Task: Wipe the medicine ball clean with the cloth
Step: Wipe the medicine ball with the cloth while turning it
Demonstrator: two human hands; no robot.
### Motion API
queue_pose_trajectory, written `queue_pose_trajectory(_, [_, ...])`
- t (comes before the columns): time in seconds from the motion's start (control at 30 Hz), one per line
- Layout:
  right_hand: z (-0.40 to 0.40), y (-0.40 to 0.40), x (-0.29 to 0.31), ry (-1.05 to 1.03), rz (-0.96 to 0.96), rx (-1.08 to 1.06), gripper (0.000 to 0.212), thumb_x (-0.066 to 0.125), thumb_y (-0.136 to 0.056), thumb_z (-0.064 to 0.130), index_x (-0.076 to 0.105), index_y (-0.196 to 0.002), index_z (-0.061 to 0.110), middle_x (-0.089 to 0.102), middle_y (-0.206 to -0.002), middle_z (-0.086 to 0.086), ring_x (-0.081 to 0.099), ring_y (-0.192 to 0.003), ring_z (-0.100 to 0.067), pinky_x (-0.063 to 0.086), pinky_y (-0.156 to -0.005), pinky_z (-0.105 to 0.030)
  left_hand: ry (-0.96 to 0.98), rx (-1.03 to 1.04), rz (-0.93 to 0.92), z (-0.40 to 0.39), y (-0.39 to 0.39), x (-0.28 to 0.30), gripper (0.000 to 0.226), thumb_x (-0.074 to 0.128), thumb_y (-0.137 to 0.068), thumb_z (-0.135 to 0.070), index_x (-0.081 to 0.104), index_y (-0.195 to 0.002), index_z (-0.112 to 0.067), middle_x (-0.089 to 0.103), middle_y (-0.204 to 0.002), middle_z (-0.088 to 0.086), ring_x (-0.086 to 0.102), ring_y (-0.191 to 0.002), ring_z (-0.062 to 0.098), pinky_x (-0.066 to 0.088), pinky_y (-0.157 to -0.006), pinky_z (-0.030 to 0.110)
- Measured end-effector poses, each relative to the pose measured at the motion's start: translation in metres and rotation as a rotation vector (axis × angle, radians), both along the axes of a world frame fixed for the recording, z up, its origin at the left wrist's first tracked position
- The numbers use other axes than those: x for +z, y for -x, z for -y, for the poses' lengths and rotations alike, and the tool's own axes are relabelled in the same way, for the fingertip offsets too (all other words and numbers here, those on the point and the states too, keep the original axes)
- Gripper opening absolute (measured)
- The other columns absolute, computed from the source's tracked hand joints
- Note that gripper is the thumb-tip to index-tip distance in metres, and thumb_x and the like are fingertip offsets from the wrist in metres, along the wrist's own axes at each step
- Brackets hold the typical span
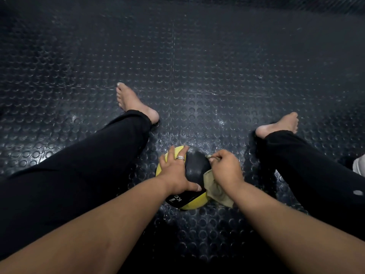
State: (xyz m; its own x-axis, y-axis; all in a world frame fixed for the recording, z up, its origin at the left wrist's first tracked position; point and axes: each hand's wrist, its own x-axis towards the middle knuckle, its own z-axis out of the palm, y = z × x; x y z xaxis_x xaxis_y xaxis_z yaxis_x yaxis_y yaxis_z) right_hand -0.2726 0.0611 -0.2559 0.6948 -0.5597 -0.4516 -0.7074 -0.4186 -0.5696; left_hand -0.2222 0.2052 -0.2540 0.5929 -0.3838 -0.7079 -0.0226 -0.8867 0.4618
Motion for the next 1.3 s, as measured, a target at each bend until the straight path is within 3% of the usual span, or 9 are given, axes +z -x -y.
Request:
queue_pose_trajectory(0.13, [0.005,-0.004,0.009,0.013,-0.033,0.047,0.008,0.059,-0.089,0.015,0.063,-0.084,0.019,0.065,-0.086,-0.003,0.058,-0.080,-0.018,0.036,-0.065,-0.022,-0.026,-0.001,0.009,0.007,0.003,-0.001,0.128,0.087,-0.064,-0.044,-0.005,-0.153,-0.042,-0.020,-0.161,0.001,-0.019,-0.146,0.038,0.008,-0.119,0.053])
queue_pose_trajectory(0.3, [-0.009,0.015,0.016,0.033,0.042,0.138,0.006,0.061,-0.089,0.019,0.062,-0.084,0.022,0.053,-0.088,0.006,0.052,-0.083,-0.011,0.037,-0.073,-0.021,-0.043,0.007,-0.005,0.012,0.010,-0.001,0.129,0.087,-0.064,-0.047,-0.008,-0.151,-0.045,-0.024,-0.159,-0.002,-0.022,-0.145,0.036,0.016,-0.117,0.061])
queue_pose_trajectory(0.5, [0.023,0.001,0.021,0.066,-0.103,0.078,0.009,0.058,-0.089,0.016,0.061,-0.082,0.020,0.056,-0.074,0.003,0.056,-0.079,-0.018,0.032,-0.061,-0.022,-0.051,-0.080,0.012,0.016,0.029,0.011,0.123,0.082,-0.072,-0.046,-0.013,-0.150,-0.047,-0.033,-0.156,-0.007,-0.028,-0.144,0.034,0.021,-0.108,0.073])
queue_pose_trajectory(0.6, [0.022,-0.001,0.035,0.073,-0.040,0.137,0.005,0.059,-0.089,0.021,0.062,-0.086,0.023,0.059,-0.079,0.005,0.055,-0.077,-0.013,0.036,-0.065,-0.023,0.024,-0.059,0.039,0.008,0.027,0.009,0.112,0.078,-0.075,-0.049,-0.004,-0.152,-0.043,-0.025,-0.159,-0.007,-0.024,-0.146,0.028,0.019,-0.111,0.069])
queue_pose_trajectory(0.67, [0.013,0.001,0.042,0.053,-0.026,0.175,0.006,0.060,-0.089,0.021,0.062,-0.085,0.025,0.059,-0.076,0.006,0.053,-0.070,-0.010,0.037,-0.060,-0.023,0.028,-0.017,0.039,0.003,0.021,0.005,0.119,0.080,-0.072,-0.052,-0.005,-0.154,-0.036,-0.021,-0.160,-0.005,-0.019,-0.147,0.027,0.018,-0.114,0.064])
queue_pose_trajectory(0.83, [-0.013,0.013,0.035,0.068,0.007,0.266,0.008,0.059,-0.090,0.017,0.066,-0.089,0.021,0.055,-0.089,0.007,0.052,-0.080,-0.010,0.036,-0.070,-0.020,-0.128,-0.106,-0.037,0.005,0.019,0.008,0.133,0.082,-0.068,-0.052,-0.022,-0.150,-0.039,-0.034,-0.156,-0.001,-0.024,-0.145,0.037,0.017,-0.115,0.064])
queue_pose_trajectory(0.93, [-0.018,0.012,0.029,0.106,0.031,0.256,0.009,0.056,-0.092,0.014,0.061,-0.087,0.020,0.048,-0.091,0.007,0.048,-0.083,-0.010,0.035,-0.073,-0.020,-0.147,-0.102,-0.067,0.009,0.019,0.012,0.132,0.082,-0.071,-0.049,-0.024,-0.149,-0.039,-0.037,-0.155,0.002,-0.025,-0.144,0.040,0.016,-0.116,0.062])
queue_pose_trajectory(1.13, [-0.003,-0.013,0.017,0.140,-0.039,0.220,0.011,0.053,-0.092,0.014,0.064,-0.093,0.012,0.055,-0.101,-0.005,0.049,-0.085,-0.017,0.033,-0.072,-0.023,-0.144,-0.101,-0.064,0.021,0.022,0.010,0.131,0.082,-0.071,-0.049,-0.023,-0.149,-0.039,-0.035,-0.155,0.005,-0.026,-0.142,0.044,0.015,-0.117,0.062])
queue_pose_trajectory(1.3, [-0.011,0.008,0.022,0.177,0.018,0.262,0.010,0.054,-0.093,0.013,0.064,-0.092,0.014,0.049,-0.095,0.005,0.045,-0.081,-0.009,0.031,-0.071,-0.018,-0.132,-0.060,-0.074,0.024,0.024,0.003,0.133,0.083,-0.069,-0.049,-0.024,-0.147,-0.045,-0.038,-0.154,0.001,-0.028,-0.142,0.041,0.021,-0.113,0.065])
